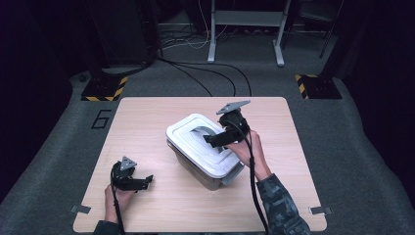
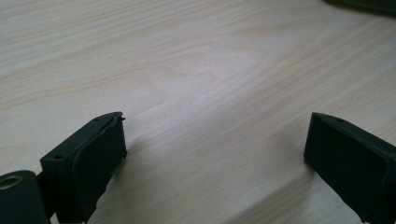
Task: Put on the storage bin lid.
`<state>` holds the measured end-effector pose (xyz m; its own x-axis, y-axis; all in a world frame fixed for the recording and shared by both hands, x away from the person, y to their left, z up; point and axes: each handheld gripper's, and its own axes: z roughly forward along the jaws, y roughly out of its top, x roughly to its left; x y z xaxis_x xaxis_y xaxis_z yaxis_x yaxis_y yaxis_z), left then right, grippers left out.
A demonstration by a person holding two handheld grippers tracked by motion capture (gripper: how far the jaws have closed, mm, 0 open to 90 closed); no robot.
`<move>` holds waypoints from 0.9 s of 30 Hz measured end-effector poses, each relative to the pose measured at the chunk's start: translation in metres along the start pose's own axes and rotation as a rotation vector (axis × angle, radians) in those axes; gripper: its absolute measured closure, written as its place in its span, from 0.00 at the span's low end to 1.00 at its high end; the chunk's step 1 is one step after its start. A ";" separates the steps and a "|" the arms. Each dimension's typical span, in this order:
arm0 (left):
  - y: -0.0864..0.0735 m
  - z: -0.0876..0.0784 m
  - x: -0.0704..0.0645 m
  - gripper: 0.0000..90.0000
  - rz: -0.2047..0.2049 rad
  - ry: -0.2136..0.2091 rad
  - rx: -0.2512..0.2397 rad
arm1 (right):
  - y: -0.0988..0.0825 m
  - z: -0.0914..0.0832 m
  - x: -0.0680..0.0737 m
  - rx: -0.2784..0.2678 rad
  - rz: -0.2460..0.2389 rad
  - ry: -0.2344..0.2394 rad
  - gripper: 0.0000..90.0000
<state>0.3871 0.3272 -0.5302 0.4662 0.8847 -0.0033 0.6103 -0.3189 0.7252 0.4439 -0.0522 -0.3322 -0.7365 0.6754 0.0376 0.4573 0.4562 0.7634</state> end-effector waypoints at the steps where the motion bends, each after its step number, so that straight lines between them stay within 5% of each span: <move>1: 0.000 0.000 0.000 0.06 0.000 0.000 0.000 | -0.002 -0.004 -0.002 -0.002 -0.002 -0.001 0.12; 27: 0.000 0.000 0.000 0.06 0.001 0.000 0.000 | -0.079 -0.063 -0.039 -0.038 0.099 -0.121 0.06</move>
<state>0.3872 0.3272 -0.5302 0.4665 0.8845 -0.0027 0.6100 -0.3195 0.7251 0.4053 -0.1510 -0.3534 -0.6224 0.7818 0.0374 0.5034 0.3632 0.7840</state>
